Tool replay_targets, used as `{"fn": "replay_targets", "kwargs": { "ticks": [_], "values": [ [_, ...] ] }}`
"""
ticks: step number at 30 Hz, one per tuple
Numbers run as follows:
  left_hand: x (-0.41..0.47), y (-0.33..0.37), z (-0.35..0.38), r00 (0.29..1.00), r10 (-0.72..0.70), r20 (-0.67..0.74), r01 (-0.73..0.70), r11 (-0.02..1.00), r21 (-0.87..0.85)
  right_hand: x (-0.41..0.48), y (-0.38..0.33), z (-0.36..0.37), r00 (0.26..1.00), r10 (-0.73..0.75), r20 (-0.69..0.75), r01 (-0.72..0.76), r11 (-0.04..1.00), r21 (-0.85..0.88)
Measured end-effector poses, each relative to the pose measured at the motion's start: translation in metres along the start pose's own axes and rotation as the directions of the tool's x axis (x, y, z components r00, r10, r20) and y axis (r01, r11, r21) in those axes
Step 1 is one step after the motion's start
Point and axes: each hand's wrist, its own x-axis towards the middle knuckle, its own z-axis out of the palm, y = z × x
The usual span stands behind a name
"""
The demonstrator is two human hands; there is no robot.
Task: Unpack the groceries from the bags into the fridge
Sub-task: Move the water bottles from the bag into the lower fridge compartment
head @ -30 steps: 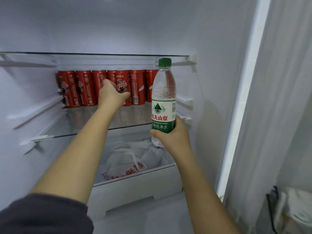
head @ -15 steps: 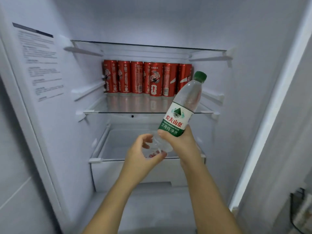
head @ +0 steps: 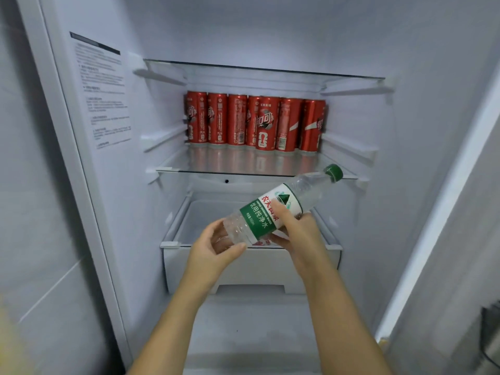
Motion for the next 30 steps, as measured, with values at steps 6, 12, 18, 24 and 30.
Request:
{"fn": "replay_targets", "kwargs": {
  "ticks": [6,12,18,24,30],
  "values": [
    [0.006,-0.005,-0.014,0.993,-0.12,0.002,0.109,0.892,-0.438,0.006,-0.019,-0.015,0.996,-0.063,-0.062,0.069,0.993,0.096],
    [0.012,-0.002,-0.011,0.983,-0.158,-0.09,0.071,0.789,-0.611,0.009,-0.013,-0.023,0.997,-0.014,-0.077,0.029,0.981,0.192],
    [0.026,0.018,-0.004,0.968,-0.187,-0.169,0.099,0.898,-0.429,0.022,0.016,-0.032,0.989,0.087,-0.119,-0.065,0.983,0.17],
    [0.043,0.023,0.0,0.949,-0.251,-0.191,0.264,0.964,0.045,0.04,0.032,-0.035,0.97,0.147,-0.195,-0.157,0.987,-0.039],
    [0.06,0.017,-0.006,0.928,-0.321,-0.188,0.369,0.856,0.363,0.054,0.038,-0.037,0.96,0.194,-0.202,-0.228,0.96,-0.164]
  ]
}}
